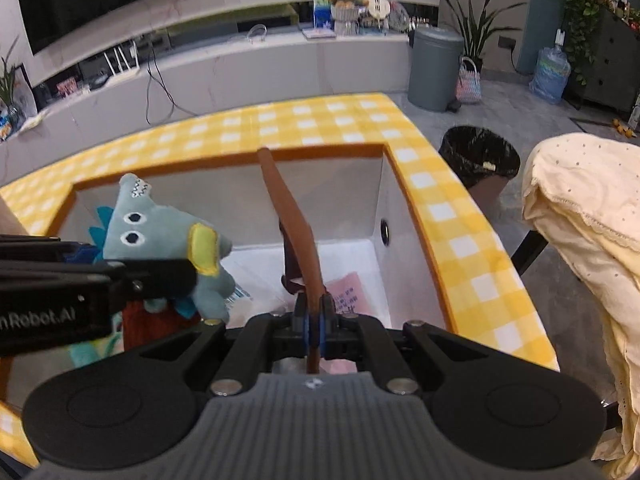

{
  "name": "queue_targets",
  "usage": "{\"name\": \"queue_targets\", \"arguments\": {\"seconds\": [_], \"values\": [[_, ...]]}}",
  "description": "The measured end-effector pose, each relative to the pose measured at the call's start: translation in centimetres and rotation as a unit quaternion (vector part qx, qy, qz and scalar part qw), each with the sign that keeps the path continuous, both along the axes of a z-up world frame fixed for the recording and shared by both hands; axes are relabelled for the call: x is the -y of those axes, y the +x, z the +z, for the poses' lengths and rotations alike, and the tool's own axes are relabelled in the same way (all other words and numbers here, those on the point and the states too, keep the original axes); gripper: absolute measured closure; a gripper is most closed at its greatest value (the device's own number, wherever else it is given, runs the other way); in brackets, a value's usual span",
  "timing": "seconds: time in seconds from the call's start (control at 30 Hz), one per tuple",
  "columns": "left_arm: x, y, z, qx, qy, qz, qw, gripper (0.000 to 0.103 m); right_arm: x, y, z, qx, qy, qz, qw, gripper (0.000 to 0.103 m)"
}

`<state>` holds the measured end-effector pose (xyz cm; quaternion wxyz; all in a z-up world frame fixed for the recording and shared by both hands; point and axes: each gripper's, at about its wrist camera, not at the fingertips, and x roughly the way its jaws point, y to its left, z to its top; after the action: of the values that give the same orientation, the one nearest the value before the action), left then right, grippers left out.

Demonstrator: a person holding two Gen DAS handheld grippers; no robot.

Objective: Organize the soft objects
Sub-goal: 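Open the left gripper to drop the teal plush into the box while the right holds the hat, then open the right gripper to drop the brown felt hat into the box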

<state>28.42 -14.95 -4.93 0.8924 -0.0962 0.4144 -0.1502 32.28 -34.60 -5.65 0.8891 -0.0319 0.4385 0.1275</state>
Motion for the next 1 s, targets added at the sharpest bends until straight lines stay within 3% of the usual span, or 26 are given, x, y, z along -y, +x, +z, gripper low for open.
{"name": "queue_targets", "arguments": {"seconds": [0.2, 0.37, 0.5, 0.77, 1.0], "values": [[-0.1, 1.1, -1.6, -0.029, -0.003, 0.002, 0.9996, 0.065, -0.1, 1.0, -1.1, -0.012, -0.005, 0.0, 1.0, 0.097], [-0.2, 1.3, -1.8, -0.036, 0.0, 0.006, 0.9993, 0.056, -0.2, 0.6, -0.8, -0.008, -0.01, 0.002, 1.0, 0.095], [-0.1, 1.2, -1.1, -0.024, -0.006, 0.01, 0.9997, 0.046, -0.2, -0.2, 0.1, 0.006, -0.008, 0.0, 1.0, 0.077], [-0.1, -1.2, 2.0, 0.01, -0.009, 0.01, 0.9999, 0.046, -0.7, -2.9, 3.0, 0.043, -0.001, 0.008, 0.999, 0.07], [-1.2, -6.0, 5.5, 0.053, -0.013, 0.012, 0.9984, 0.046, -1.7, -7.6, 6.1, 0.084, 0.027, 0.029, 0.996, 0.067]]}}
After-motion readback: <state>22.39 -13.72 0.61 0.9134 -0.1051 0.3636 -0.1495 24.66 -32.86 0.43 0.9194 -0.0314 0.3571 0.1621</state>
